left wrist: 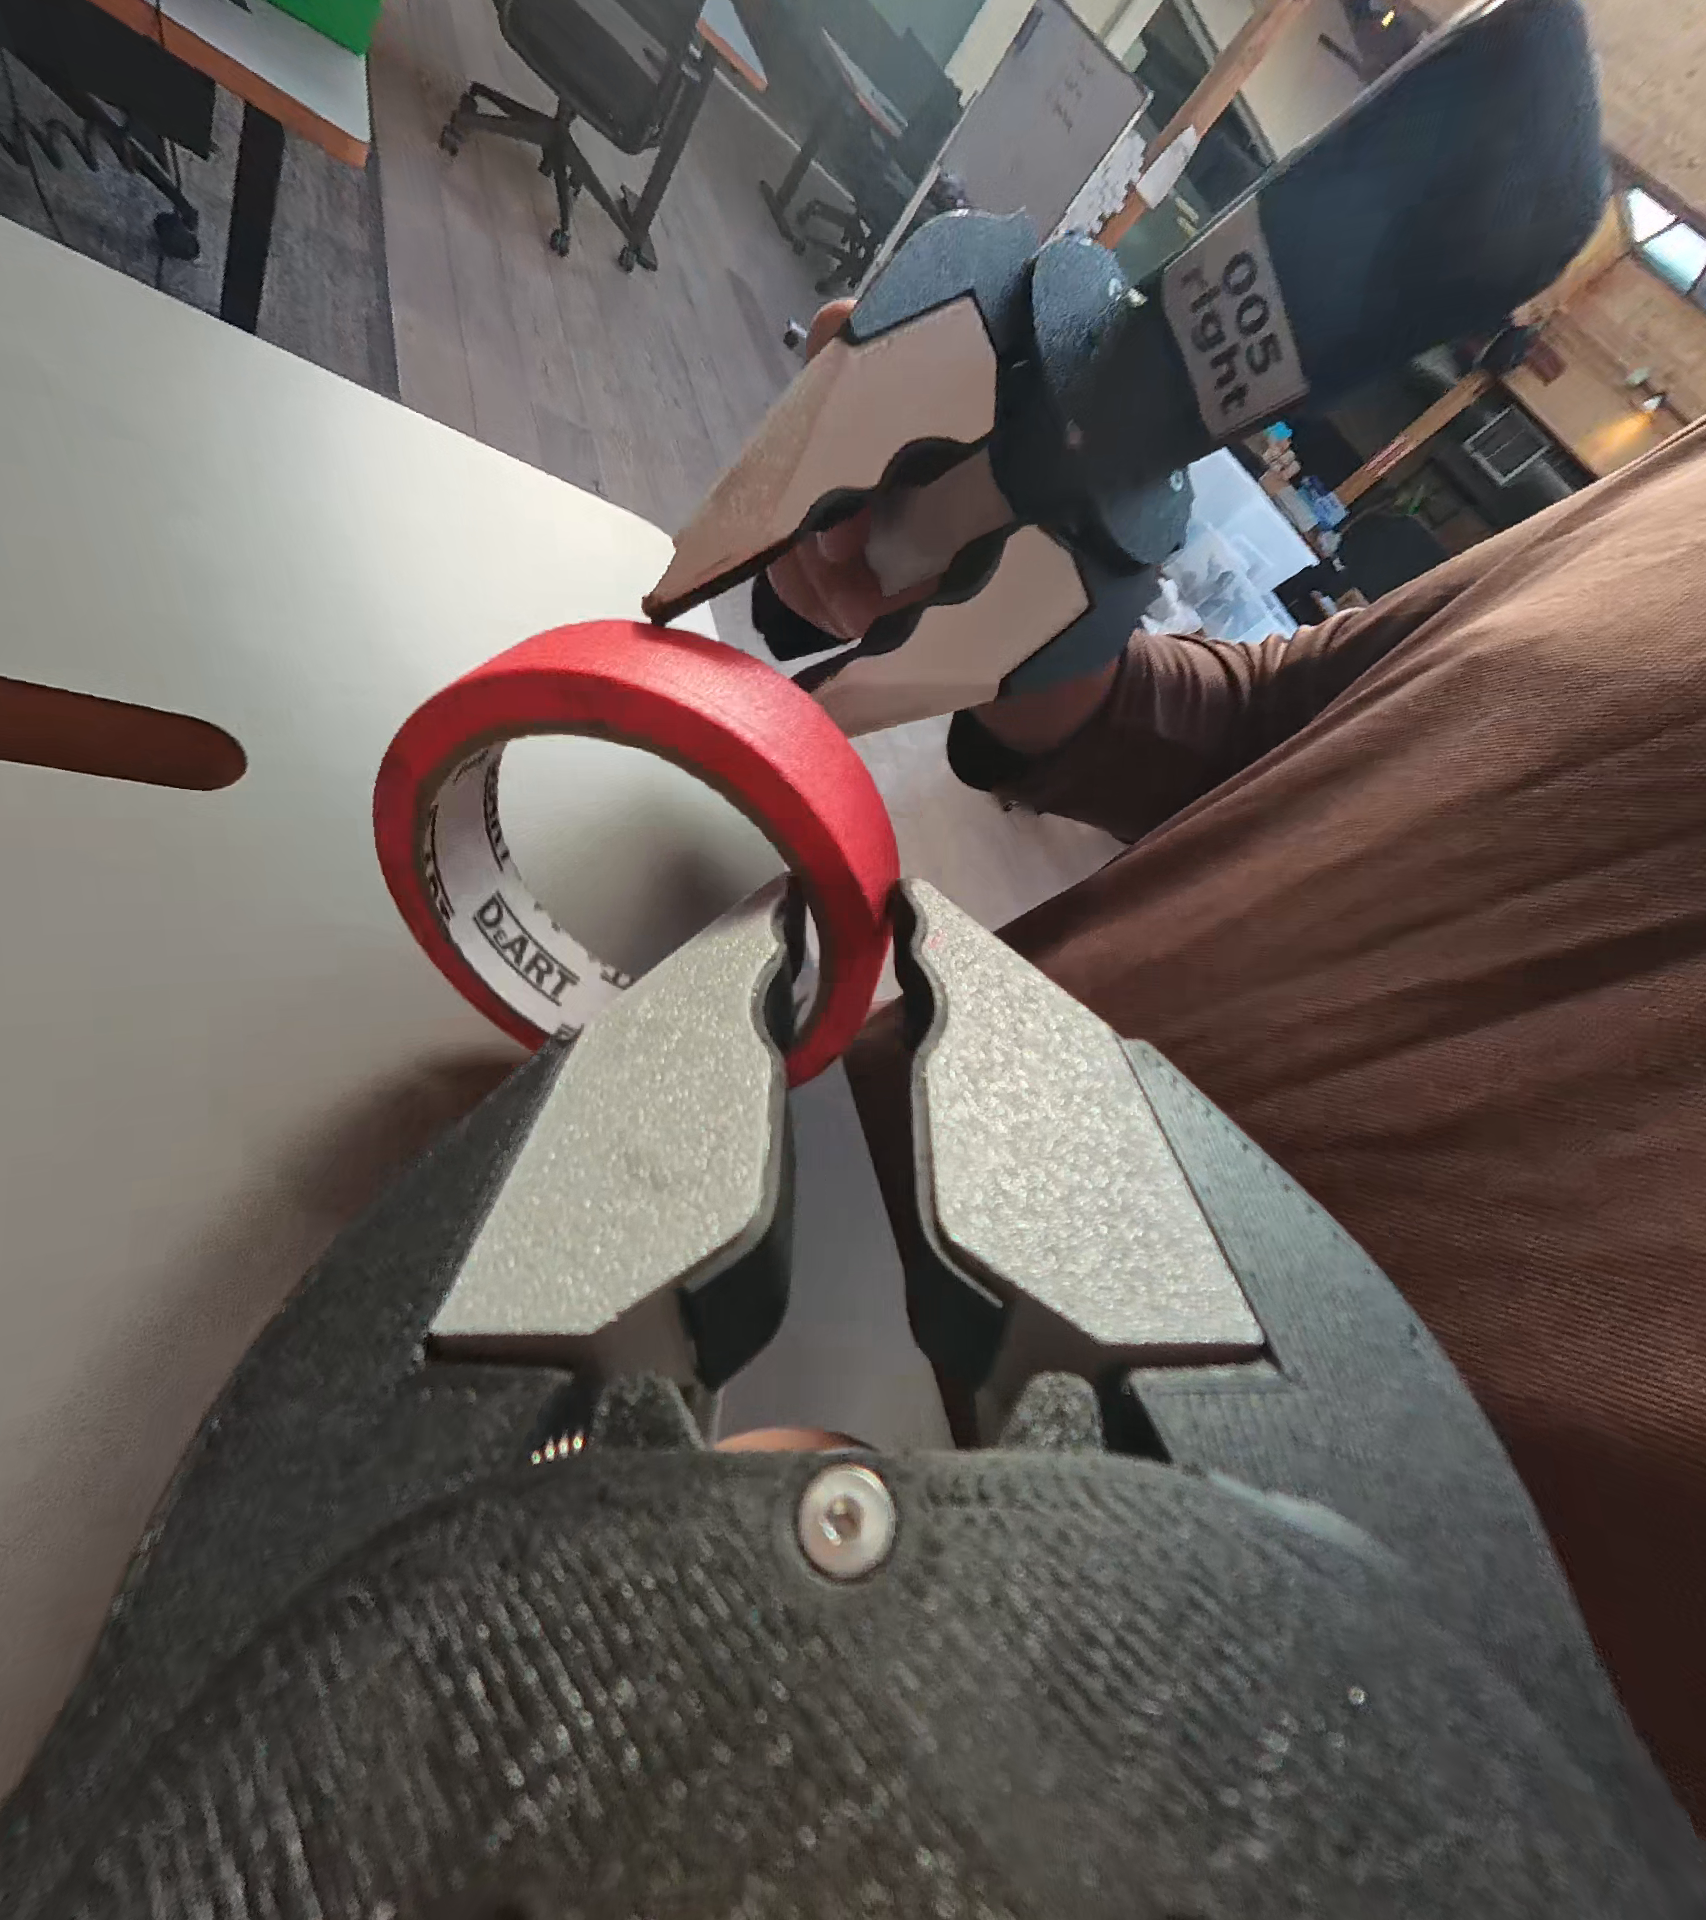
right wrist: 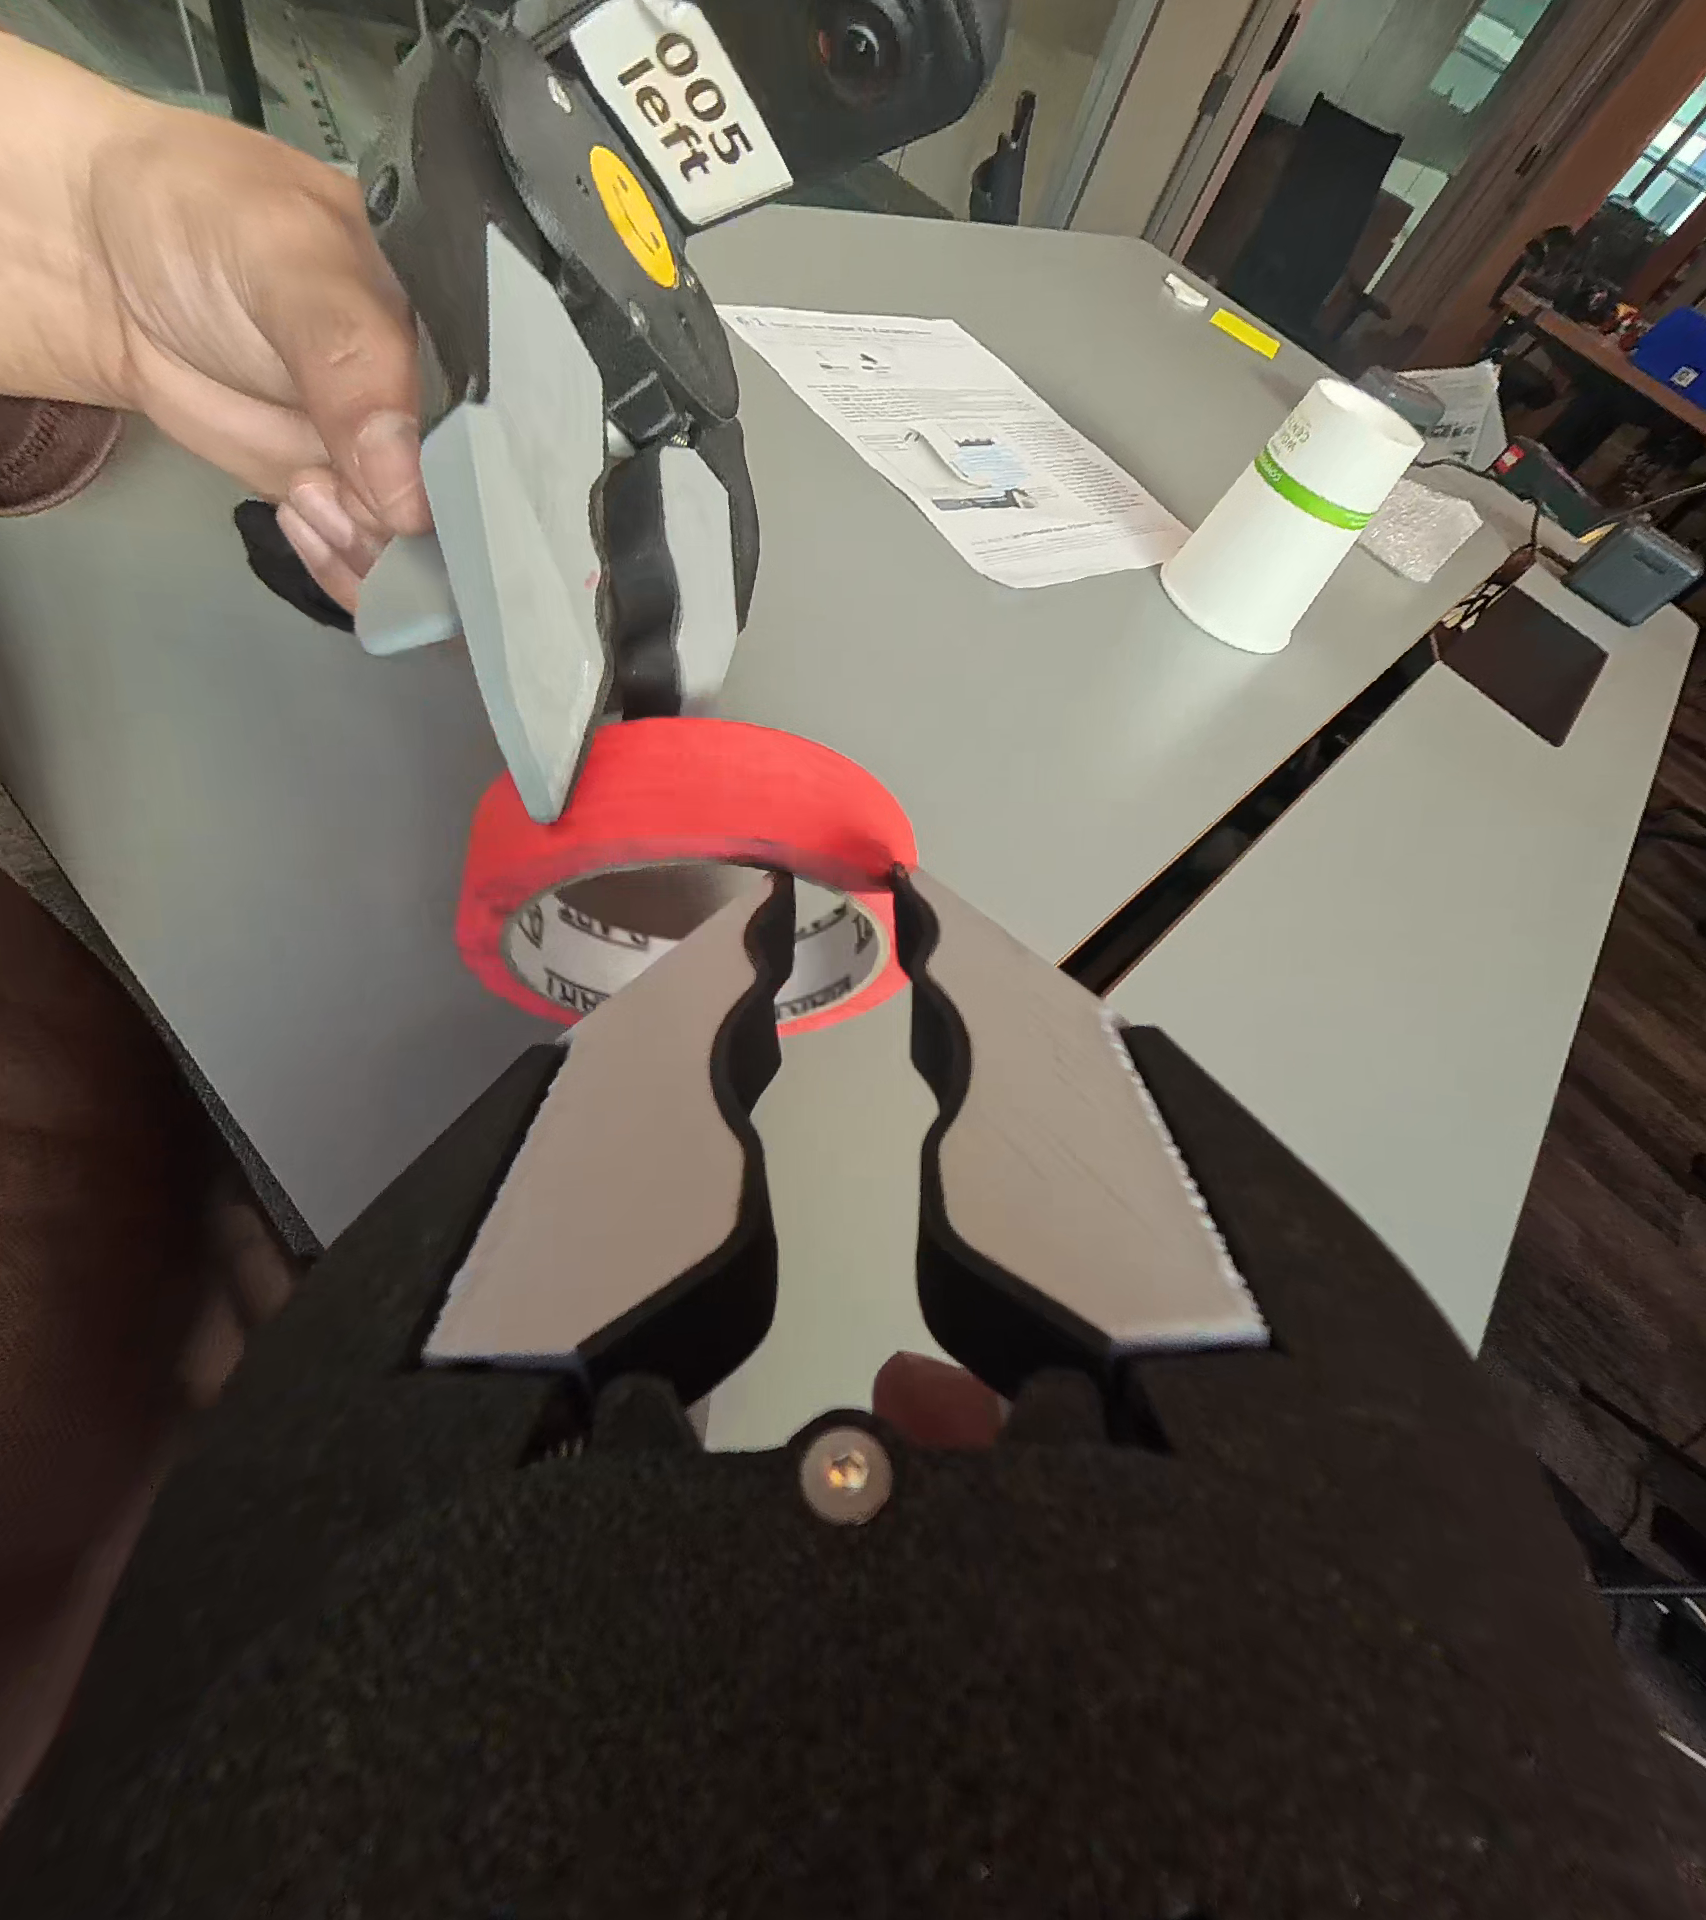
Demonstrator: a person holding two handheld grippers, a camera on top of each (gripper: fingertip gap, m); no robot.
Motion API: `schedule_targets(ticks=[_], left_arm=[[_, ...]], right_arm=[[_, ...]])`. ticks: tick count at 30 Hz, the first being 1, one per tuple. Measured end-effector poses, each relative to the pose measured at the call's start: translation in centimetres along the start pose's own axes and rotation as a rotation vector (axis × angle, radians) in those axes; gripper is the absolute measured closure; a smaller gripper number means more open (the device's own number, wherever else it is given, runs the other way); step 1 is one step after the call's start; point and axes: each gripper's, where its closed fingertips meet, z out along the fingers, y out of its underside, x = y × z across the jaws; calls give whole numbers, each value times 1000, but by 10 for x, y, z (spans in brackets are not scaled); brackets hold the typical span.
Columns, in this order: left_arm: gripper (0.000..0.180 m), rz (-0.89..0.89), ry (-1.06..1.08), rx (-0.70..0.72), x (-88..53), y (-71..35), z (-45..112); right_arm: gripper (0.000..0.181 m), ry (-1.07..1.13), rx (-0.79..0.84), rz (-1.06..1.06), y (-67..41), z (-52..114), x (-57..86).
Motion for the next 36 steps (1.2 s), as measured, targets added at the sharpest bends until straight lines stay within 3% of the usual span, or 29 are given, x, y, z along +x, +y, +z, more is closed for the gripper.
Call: schedule_targets(ticks=[5, 7, 13, 18, 20, 31, 36], left_arm=[[171, 184, -109, -44, -5, 7, -2], [171, 243, -133, -57, -7, 9, -2], [168, 287, -164, -19, -9, 8, 1], [169, 294, -179, -8, -12, 8, 4], [171, 255, -154, 12, -10, 5, 3], [166, 52, -97, 172, -14, -13, 7], [168, 88, -184, 134, -23, -8, 7]], right_arm=[[170, -73, 32, 72, -2, 3, -8], [163, -107, 45, 133, 0, 5, -10], [169, -355, 196, 546, -6, -7, -11], [155, -391, 189, 566, -6, -3, -18], [170, -367, 193, 552, -5, -4, -15], [170, -357, 197, 618, -3, -3, -11], [163, -267, 137, 559, 8, 2, -5]])
